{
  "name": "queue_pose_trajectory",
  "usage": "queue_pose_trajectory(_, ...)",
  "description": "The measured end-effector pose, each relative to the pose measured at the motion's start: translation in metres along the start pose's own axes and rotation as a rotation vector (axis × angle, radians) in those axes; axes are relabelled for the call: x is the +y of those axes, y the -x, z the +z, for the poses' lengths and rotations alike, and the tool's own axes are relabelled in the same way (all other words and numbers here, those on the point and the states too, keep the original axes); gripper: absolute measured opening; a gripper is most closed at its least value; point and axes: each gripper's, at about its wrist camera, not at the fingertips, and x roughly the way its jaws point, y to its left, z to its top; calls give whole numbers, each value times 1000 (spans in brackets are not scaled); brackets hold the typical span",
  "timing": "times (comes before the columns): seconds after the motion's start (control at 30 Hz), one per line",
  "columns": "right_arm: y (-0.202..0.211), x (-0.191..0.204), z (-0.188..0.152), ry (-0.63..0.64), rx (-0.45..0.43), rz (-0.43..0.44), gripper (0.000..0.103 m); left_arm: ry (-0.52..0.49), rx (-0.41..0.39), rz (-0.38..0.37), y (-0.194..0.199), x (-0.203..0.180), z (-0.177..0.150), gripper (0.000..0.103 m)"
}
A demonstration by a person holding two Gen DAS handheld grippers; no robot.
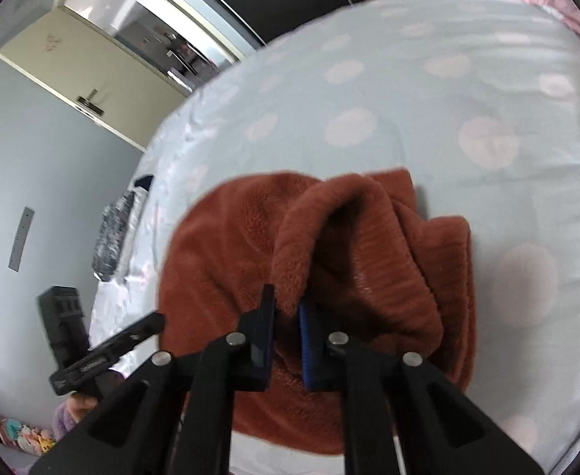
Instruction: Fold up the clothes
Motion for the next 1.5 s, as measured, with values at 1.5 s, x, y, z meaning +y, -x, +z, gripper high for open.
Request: queue_pose_trajectory(1.5,-11,-126,-62,-372,-24,-101,33,53,84,37,-26,13,-10,72)
